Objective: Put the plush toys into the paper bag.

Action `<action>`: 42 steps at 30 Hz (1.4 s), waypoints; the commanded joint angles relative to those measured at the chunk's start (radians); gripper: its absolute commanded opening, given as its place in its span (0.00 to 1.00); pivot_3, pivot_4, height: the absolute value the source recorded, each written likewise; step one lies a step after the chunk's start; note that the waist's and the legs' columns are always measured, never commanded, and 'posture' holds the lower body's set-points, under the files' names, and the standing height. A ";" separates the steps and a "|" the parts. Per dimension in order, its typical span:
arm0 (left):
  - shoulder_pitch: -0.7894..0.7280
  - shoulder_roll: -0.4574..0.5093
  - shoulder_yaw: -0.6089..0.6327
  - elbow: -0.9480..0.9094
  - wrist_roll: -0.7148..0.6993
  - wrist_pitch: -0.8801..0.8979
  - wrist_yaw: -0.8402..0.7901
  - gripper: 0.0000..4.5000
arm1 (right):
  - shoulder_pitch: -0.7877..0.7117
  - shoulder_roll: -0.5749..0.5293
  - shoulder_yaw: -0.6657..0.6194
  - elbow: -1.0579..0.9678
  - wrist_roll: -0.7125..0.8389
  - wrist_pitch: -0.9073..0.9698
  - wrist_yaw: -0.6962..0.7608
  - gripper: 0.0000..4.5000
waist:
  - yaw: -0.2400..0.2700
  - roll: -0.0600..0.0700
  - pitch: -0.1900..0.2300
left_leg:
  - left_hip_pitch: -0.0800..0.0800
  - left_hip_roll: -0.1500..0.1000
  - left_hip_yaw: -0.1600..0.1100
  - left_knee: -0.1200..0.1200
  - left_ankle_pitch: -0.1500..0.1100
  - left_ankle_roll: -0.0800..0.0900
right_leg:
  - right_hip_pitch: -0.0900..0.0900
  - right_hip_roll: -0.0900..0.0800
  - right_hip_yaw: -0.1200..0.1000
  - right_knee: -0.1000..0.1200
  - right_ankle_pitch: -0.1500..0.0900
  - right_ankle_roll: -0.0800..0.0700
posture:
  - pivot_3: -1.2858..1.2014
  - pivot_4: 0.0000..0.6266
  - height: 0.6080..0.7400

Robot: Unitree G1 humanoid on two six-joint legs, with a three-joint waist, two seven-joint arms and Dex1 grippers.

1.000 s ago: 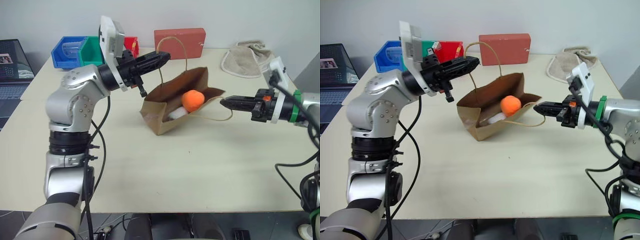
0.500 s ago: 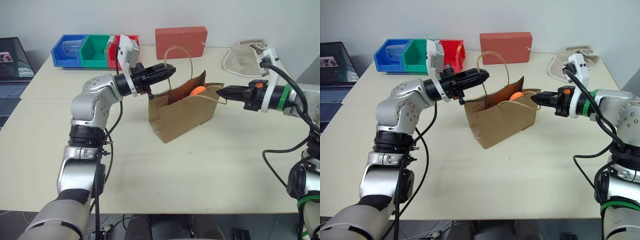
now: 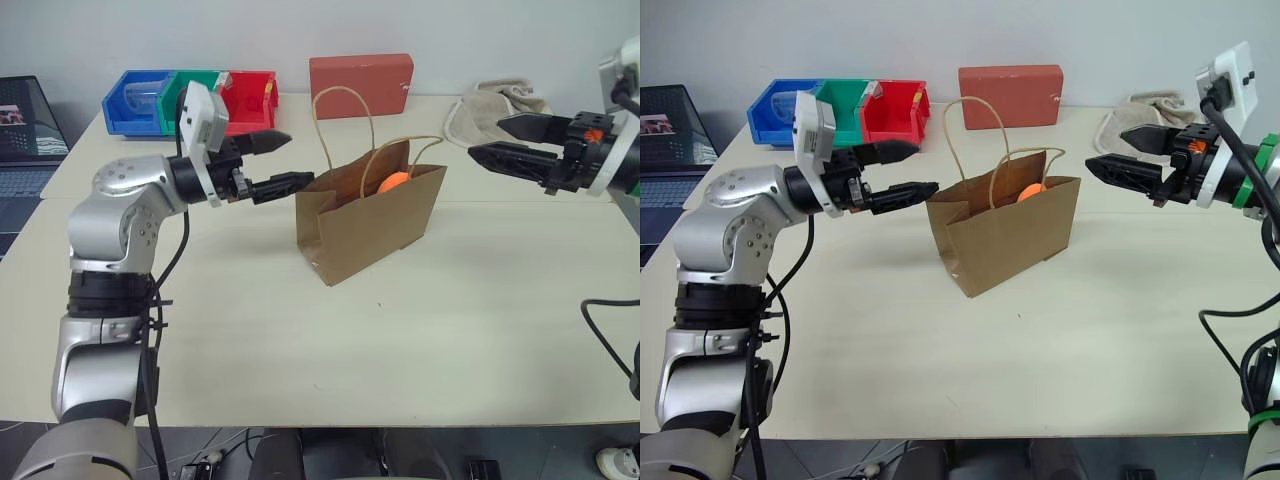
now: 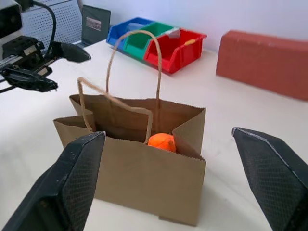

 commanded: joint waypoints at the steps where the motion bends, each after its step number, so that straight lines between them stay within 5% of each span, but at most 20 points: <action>1: 0.035 0.024 0.030 -0.072 -0.052 0.041 -0.028 0.97 | 0.069 -0.059 -0.009 -0.102 0.004 -0.115 0.094 1.00 | 0.000 0.000 0.000 | 0.000 0.000 0.000 0.000 0.000 0.000 | 0.000 0.000 0.000 0.000 0.000 0.000 | 0.52 0.24 1.00; 13: 0.093 -0.032 -0.048 -0.053 -0.014 0.001 -0.063 0.97 | 0.181 -0.104 0.051 -0.344 0.213 -0.063 0.158 1.00 | 0.002 0.000 0.000 | 0.001 0.000 0.000 0.003 0.000 0.000 | 0.002 0.000 0.000 0.000 0.000 0.000 | 0.52 0.24 1.00; 23: 0.130 -0.059 -0.069 -0.093 0.002 -0.011 -0.026 0.97 | 0.184 -0.109 0.060 -0.354 0.219 -0.082 0.111 1.00 | 0.003 0.000 0.000 | 0.001 0.000 0.000 0.003 0.000 0.000 | 0.002 0.000 0.000 0.000 0.000 0.000 | 0.52 0.24 1.00; 34: 0.166 -0.206 -0.098 -0.109 0.080 -0.086 0.142 0.97 | 0.227 -0.093 0.097 -0.368 0.123 -0.185 0.053 1.00 | 0.009 0.000 0.000 | 0.001 0.000 0.000 0.003 0.000 0.000 | 0.002 0.000 0.000 0.000 0.000 0.000 | 0.52 0.24 1.00; 42: 0.164 -0.233 -0.101 -0.064 0.105 -0.179 0.145 0.50 | 0.307 -0.091 0.081 -0.402 0.093 -0.242 0.018 1.00 | 0.010 0.000 0.000 | 0.001 0.000 0.000 0.003 0.000 0.000 | 0.002 0.000 0.001 0.001 0.000 0.000 | 0.52 0.24 1.00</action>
